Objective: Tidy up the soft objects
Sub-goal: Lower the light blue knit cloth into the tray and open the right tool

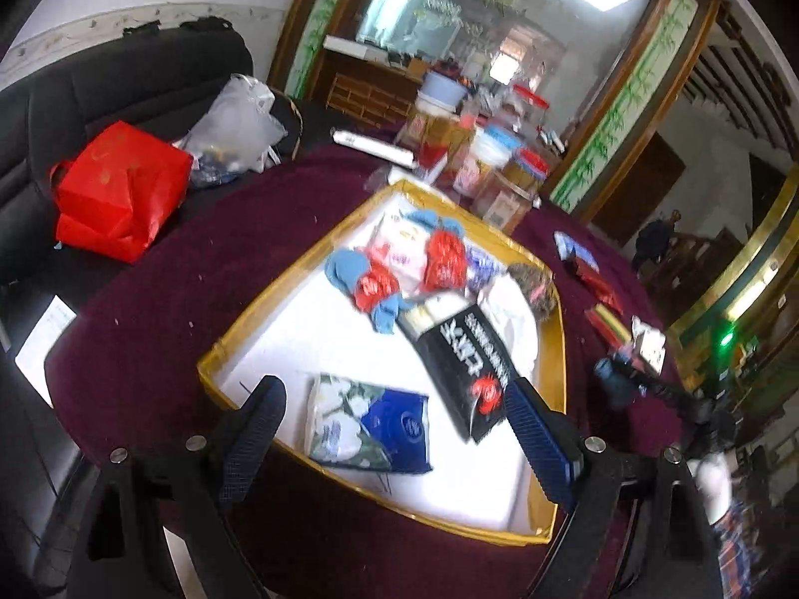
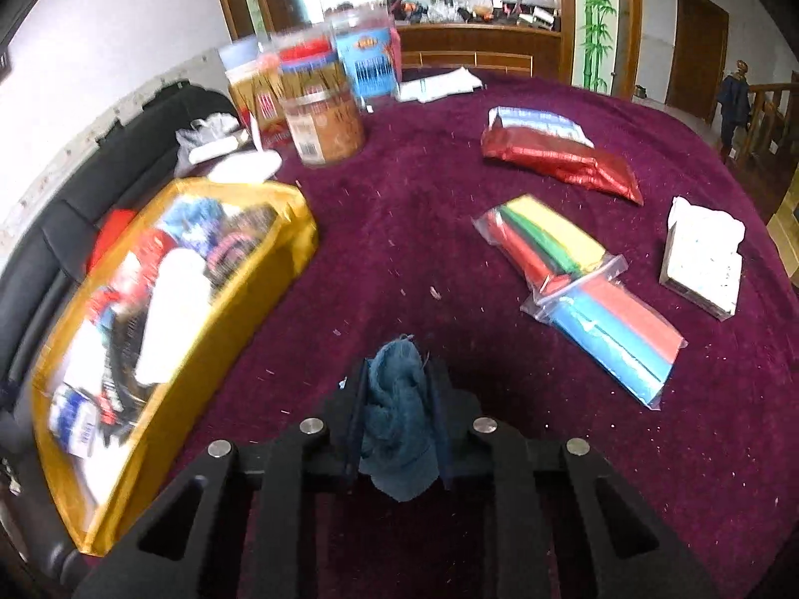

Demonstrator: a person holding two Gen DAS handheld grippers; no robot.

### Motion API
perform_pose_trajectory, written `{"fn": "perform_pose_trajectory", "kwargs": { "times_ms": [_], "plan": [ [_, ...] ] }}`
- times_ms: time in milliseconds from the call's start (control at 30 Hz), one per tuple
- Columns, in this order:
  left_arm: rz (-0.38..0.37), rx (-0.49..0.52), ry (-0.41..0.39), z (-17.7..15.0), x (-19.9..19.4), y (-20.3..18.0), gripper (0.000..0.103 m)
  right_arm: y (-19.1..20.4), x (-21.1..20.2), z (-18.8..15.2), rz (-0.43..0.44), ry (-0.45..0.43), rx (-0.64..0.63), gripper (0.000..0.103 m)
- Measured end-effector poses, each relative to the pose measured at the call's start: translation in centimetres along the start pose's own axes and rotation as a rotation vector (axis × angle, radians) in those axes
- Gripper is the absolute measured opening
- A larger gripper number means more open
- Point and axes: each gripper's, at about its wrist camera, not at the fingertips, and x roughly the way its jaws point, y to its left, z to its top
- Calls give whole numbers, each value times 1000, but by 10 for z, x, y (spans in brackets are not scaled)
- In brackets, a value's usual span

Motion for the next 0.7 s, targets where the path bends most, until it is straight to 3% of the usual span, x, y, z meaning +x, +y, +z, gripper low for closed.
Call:
{"fn": "perform_pose_trajectory", "kwargs": {
  "times_ms": [233,367,467,567,667,700],
  "plan": [
    [22,190,172,-20,28,-30,92,29,-41,9,97,-73,-34,22],
    [100,288,224,-22,47,-42,92,54,-56,10,176,-86,-69,22],
    [243,357,244,-20,68,-42,92,68,-63,8,217,-89,-85,22],
    [405,418,216,-13,85,-35,94,82,-69,6,255,-87,-107,22],
    [480,395,167,3,90,-23,92,92,-70,5,273,-74,-122,22],
    [469,369,158,8,88,-18,92,95,-69,5,277,-69,-124,22]
  ]
}}
